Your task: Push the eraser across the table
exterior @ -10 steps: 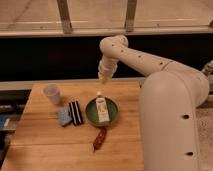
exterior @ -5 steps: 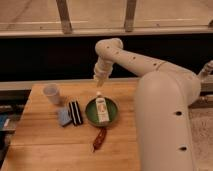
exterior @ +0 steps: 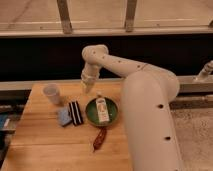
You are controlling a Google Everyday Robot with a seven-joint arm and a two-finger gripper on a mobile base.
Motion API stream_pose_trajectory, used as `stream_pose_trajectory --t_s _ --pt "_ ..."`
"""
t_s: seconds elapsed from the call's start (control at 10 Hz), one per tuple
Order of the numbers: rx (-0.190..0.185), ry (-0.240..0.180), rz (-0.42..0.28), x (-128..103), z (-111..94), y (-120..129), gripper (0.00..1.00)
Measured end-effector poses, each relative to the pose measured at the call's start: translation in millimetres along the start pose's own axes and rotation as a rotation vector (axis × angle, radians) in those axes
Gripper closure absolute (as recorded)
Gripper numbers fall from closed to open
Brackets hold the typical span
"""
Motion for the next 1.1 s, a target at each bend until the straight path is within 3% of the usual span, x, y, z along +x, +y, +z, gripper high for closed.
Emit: stream_pose_trajectory --t_s 0.3,0.4,0.7,1.1 --pt "0.0 0.005 -0.007 -1 1 1 1.0" --pt "0.007 0.025 -0.016 -2 7 1 1.0" --pt "-0.006 0.097 -0.062 -15 50 13 1.0" --pt "-0.02 0.19 -0.068 -13 91 14 1.0"
